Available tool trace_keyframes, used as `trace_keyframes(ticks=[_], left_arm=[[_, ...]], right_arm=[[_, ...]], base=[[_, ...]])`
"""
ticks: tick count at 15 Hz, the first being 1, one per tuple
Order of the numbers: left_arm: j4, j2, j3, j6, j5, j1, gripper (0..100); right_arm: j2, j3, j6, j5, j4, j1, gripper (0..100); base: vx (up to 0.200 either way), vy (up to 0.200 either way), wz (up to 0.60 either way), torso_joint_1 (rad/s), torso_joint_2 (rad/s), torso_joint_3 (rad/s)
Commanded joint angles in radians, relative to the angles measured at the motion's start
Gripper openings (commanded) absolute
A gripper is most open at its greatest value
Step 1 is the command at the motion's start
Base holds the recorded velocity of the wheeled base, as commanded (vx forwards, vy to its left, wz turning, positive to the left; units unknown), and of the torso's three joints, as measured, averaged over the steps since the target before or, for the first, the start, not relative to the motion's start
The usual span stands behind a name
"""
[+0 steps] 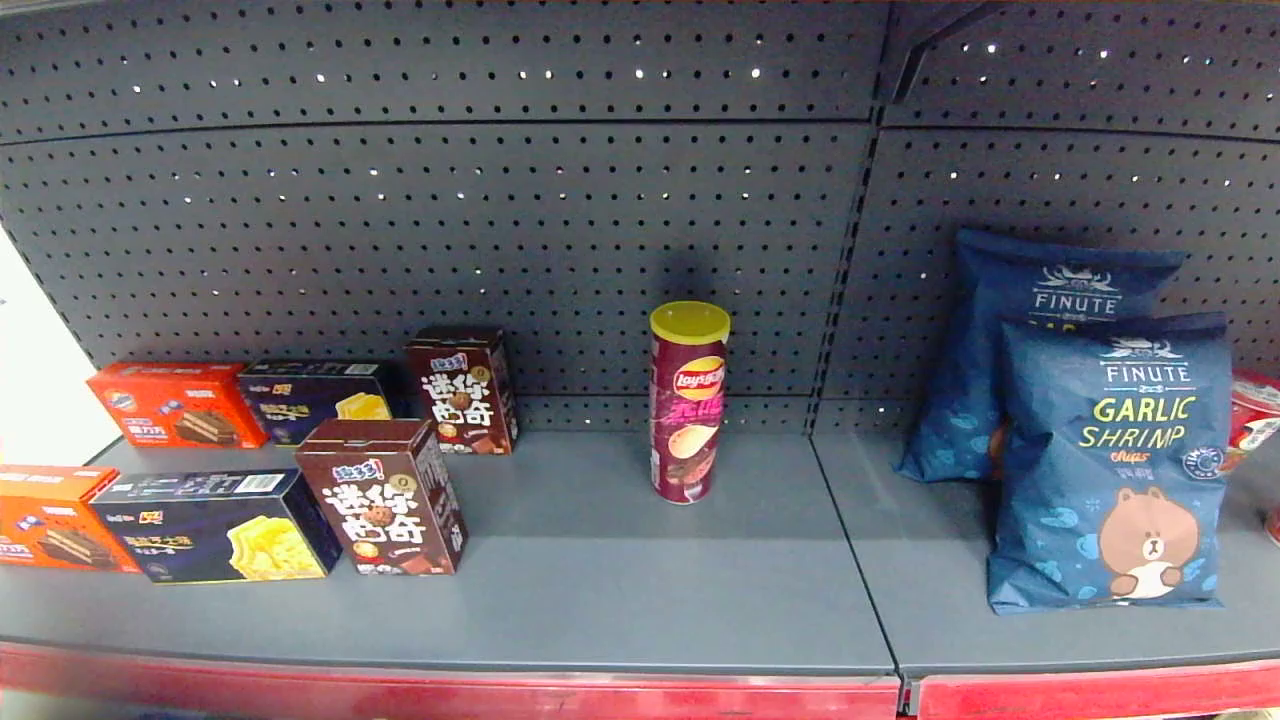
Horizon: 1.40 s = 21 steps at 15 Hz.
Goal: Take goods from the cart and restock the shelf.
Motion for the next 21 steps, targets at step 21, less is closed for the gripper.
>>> trace_keyframes(ticks=[21], left_arm=[[-0.003,0.000,0.000,0.001,-0.001,0.000,100]], right_arm=[[0.001,0.000,0.000,-0.003,0.000,0.000,100]], base=[[0.000,0.000,0.49,0.002,0.00,0.001]])
